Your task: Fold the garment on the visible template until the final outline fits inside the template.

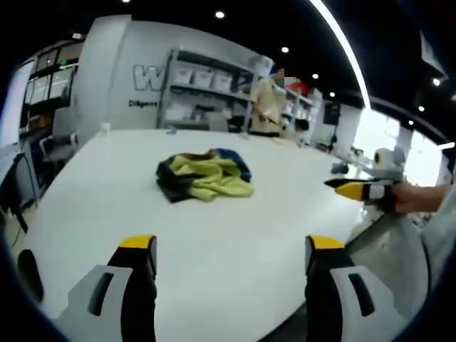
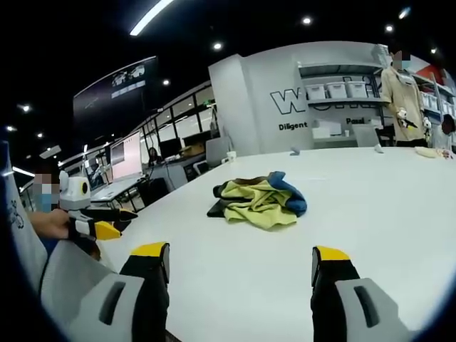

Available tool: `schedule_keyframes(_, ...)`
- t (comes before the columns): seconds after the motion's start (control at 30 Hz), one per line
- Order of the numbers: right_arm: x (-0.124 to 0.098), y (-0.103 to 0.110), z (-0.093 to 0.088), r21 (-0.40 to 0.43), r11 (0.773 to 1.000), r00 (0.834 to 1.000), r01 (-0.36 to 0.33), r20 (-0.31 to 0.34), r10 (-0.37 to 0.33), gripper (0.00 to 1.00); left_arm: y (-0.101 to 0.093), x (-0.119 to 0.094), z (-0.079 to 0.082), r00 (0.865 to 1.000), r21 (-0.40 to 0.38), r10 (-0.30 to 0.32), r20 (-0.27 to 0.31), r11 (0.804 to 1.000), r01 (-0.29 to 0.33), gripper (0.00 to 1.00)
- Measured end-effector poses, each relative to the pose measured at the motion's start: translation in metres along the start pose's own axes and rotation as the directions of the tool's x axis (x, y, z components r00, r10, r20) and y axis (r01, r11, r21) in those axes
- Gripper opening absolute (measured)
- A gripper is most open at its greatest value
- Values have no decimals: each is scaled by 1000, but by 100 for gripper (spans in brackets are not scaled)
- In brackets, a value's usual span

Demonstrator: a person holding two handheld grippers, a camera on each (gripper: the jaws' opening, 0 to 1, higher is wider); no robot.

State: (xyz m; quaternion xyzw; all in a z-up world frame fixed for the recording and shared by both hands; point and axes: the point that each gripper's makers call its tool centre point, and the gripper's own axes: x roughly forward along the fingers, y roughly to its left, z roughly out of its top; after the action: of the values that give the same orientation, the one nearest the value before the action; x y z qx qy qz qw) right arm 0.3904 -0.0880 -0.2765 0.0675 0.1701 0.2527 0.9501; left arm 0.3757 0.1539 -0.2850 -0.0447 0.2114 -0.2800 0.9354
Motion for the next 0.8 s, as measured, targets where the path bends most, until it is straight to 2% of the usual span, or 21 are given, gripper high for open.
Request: schedule_keyframes(0.8, -2, 2, 2, 7, 1000, 1000, 9, 0, -9, 78, 3, 1, -4, 1000, 1, 3, -11, 1000, -3, 80)
